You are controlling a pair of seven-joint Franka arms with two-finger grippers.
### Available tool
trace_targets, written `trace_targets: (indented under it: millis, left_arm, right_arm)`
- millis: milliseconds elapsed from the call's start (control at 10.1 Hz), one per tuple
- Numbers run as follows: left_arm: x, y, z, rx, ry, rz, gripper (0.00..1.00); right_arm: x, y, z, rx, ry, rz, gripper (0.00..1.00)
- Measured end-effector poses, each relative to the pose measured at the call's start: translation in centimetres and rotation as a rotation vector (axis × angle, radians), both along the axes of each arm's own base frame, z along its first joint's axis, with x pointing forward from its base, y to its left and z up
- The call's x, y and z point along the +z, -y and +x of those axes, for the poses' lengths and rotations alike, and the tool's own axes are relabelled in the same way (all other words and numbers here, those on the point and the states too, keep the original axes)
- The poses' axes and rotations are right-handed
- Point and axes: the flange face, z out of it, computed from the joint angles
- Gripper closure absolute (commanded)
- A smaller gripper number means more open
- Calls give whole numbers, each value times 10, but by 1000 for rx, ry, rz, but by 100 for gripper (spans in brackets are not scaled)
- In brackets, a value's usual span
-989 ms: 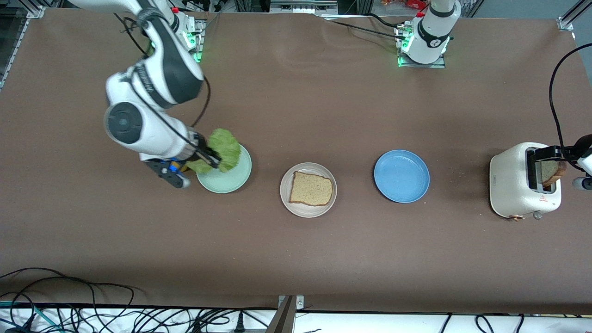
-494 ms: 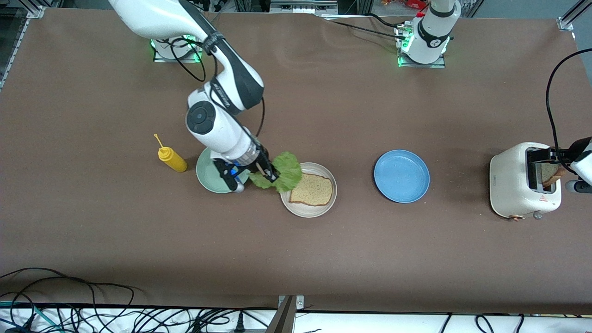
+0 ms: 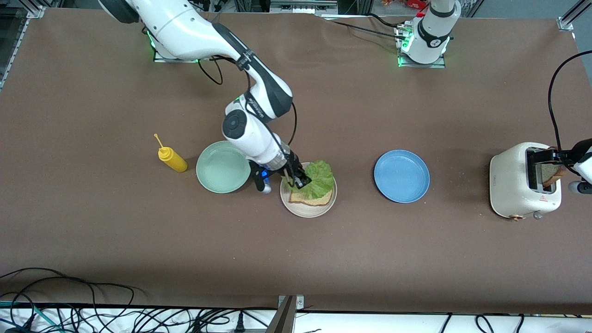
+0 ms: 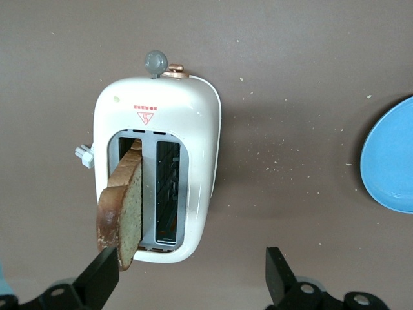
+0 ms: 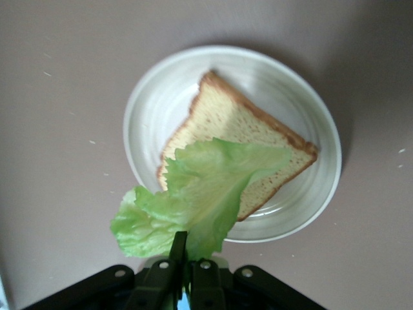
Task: Make sandwich on beige plate with both arms
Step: 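Carry the lettuce leaf over the beige plate with the right gripper, then lower the lettuce onto the bread and open the right gripper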
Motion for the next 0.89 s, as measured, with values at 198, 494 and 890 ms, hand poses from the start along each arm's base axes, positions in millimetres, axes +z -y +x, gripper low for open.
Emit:
trace_targets:
  millis: [198, 494, 890]
  left_arm:
    - [4, -1, 1, -23, 6, -3, 0]
    - [-1, -11, 0, -29, -4, -9, 0]
    - [-8, -12, 1, -31, -13, -12, 0]
  right_arm:
    - [-30, -9, -8, -1, -3, -6, 62]
    - [-22, 4, 12, -29, 32, -9, 0]
    - [8, 24, 26, 76, 55, -170, 0]
